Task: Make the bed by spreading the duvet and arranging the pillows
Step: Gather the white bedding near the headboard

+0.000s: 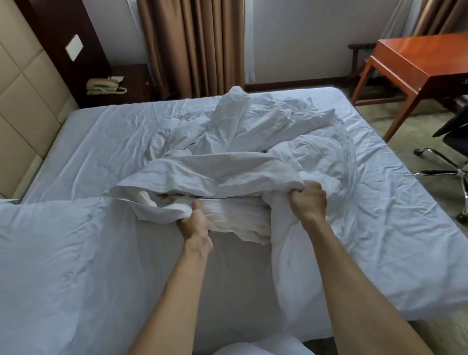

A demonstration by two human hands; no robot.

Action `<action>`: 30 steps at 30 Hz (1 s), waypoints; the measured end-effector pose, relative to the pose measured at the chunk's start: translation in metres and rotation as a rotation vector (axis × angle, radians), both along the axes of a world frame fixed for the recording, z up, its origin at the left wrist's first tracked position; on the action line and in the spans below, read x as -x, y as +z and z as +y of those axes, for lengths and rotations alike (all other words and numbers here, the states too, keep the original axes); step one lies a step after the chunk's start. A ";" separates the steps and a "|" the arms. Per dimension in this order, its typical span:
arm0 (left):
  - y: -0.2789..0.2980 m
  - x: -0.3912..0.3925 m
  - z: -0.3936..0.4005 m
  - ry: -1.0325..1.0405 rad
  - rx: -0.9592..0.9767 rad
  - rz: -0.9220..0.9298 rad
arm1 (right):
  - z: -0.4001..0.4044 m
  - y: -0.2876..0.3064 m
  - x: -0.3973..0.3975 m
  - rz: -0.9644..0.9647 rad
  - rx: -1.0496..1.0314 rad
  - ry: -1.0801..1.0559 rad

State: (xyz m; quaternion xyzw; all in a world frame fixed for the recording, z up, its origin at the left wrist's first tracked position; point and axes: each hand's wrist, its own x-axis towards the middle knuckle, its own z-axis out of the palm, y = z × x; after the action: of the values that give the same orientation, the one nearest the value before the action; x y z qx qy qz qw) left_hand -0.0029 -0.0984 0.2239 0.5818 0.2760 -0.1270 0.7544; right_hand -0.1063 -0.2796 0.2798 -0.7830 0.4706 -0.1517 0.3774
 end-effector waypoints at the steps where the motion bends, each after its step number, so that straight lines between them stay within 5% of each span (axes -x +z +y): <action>1: 0.000 0.001 0.003 -0.039 -0.034 0.006 | -0.003 0.011 -0.003 -0.025 -0.003 0.051; 4: 0.013 0.010 0.010 -0.288 -0.160 -0.032 | -0.006 0.041 -0.015 -0.073 0.012 0.215; 7: 0.035 0.029 0.008 -0.793 -0.377 -0.108 | 0.009 0.060 -0.034 -0.141 0.005 0.309; 11: 0.043 0.064 -0.016 -1.189 -0.532 -0.515 | 0.038 0.075 -0.059 -0.292 -0.200 0.275; 14: 0.032 0.071 -0.029 -0.909 -0.503 -0.462 | 0.056 0.068 -0.065 -0.300 -0.254 0.358; 18: 0.034 0.052 -0.027 -0.557 -0.457 -0.350 | 0.056 0.056 -0.065 -0.441 -0.590 0.440; 22: 0.046 0.037 -0.035 -0.238 -0.051 -0.236 | 0.041 0.016 -0.033 -0.289 -0.193 0.242; 25: 0.052 0.030 -0.040 -0.154 0.258 -0.122 | 0.029 -0.022 0.003 -0.106 -0.173 -0.079; 27: 0.060 0.032 -0.044 -0.146 0.384 -0.060 | 0.014 -0.042 0.018 -0.054 -0.381 -0.256; 30: 0.063 0.033 -0.050 -0.151 0.499 0.005 | 0.013 -0.062 0.034 -0.238 -1.072 -0.343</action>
State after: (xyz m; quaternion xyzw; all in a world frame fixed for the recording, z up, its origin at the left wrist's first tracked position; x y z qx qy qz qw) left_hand -0.0356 -0.1480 0.2869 0.3962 0.1938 -0.2488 0.8623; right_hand -0.1404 -0.2669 0.2175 -0.3722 0.5564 -0.0380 0.7419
